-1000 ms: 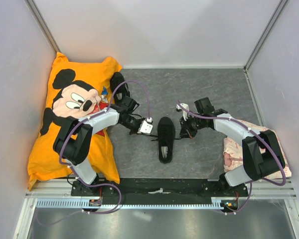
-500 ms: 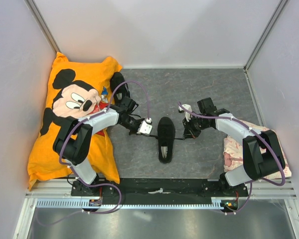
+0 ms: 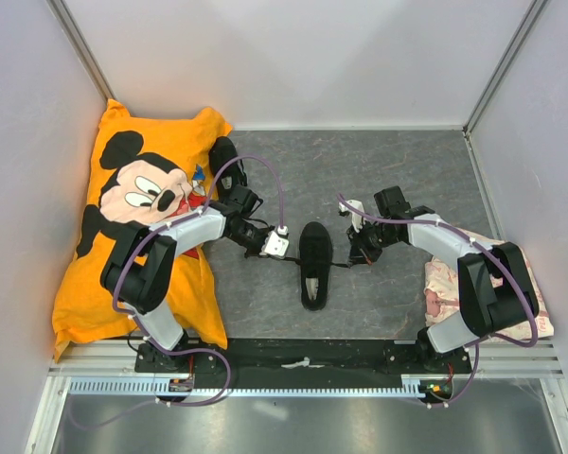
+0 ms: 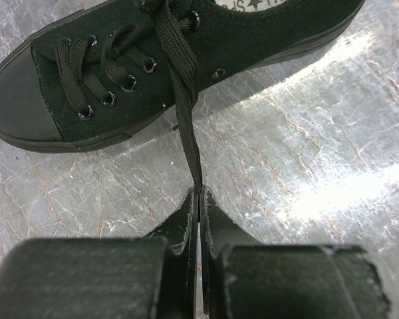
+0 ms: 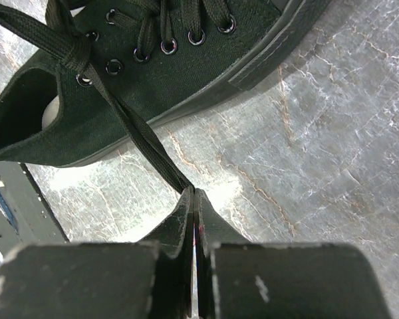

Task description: Tie the shoes

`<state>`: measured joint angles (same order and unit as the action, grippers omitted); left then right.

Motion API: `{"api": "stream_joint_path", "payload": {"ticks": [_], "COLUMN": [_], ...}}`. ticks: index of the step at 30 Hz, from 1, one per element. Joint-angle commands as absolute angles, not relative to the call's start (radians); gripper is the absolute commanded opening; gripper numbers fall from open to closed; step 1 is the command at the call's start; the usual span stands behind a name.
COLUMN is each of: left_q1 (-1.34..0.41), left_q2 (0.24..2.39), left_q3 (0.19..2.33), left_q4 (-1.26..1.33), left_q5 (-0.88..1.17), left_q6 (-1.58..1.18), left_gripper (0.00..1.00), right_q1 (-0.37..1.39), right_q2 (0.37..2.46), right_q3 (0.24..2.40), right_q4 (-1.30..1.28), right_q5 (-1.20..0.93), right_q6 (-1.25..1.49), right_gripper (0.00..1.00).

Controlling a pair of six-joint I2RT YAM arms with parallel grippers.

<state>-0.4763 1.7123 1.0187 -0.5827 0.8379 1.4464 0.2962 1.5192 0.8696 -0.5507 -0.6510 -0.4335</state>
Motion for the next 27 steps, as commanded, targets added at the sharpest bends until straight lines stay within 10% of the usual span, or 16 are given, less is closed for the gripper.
{"api": "stream_joint_path", "payload": {"ticks": [1,21,24,27], "left_q1": [-0.468,-0.492,-0.492,-0.492], "left_q2": [1.697,1.715,1.674,1.603], "left_q3": [0.996,1.002,1.005,0.993], "left_q4": [-0.563,-0.534,-0.532,-0.528], "left_q5": [0.772,0.73,0.773,0.796], "left_q6": [1.453,1.405,1.37,1.33], "left_gripper": [0.02,0.02,0.29,0.55], "right_q1": [0.287,0.291,0.298,0.298], "right_q2": [1.529,1.552,1.551,1.546], "right_q3": [0.893,0.91,0.936,0.965], "right_q4": [-0.543,-0.534,-0.54,-0.563], "right_q5": [-0.647,-0.685,-0.767,-0.813], "right_q6": [-0.413,-0.402,-0.379,-0.37], "right_gripper": [0.0,0.0,0.04,0.31]}}
